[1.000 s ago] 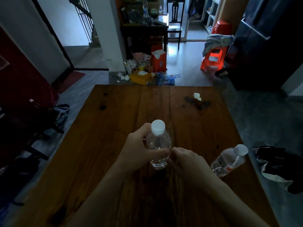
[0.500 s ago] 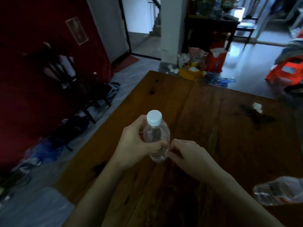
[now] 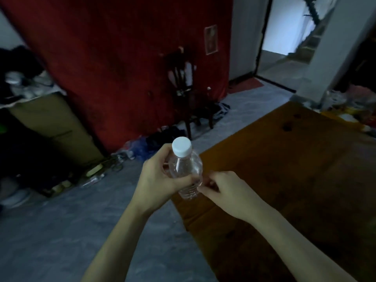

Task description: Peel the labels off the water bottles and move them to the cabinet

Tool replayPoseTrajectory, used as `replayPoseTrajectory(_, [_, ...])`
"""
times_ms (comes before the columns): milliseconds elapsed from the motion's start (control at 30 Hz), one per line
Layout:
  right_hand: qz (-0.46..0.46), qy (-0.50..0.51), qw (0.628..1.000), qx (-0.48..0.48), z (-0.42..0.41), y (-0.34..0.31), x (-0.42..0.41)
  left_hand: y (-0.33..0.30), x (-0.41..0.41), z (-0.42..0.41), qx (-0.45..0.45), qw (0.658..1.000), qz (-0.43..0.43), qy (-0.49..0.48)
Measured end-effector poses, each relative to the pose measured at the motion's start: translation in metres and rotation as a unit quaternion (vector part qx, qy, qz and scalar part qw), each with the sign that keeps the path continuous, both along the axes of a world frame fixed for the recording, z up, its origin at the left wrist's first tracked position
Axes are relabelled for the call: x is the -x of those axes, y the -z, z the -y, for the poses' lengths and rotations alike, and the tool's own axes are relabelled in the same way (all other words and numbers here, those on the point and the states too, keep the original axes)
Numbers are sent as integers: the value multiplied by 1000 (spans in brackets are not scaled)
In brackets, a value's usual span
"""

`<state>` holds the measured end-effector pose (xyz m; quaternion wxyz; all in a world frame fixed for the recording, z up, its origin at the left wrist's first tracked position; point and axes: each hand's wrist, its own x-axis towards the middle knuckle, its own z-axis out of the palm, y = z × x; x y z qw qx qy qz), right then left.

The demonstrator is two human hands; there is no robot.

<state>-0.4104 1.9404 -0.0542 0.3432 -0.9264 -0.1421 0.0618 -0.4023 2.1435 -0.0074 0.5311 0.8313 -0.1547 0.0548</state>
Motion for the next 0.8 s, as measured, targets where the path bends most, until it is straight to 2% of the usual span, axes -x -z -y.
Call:
replayPoseTrajectory(167, [4,-95,995,-2,-113,-17,6,-5,50,-102,16,988,27,-149])
replayPoseTrajectory(400, [15,-254,967,19,-267,-35,32,-22,136,-221,39,944,53,-322])
replayPoseTrajectory(600, [29,-392,919,26,-367,-51,60,-25,203,-286,49,881,74,-465])
replayPoseTrajectory(800, [27,-528,848,11,-441,-52,85,-26,257,-317,38,807,86,-583])
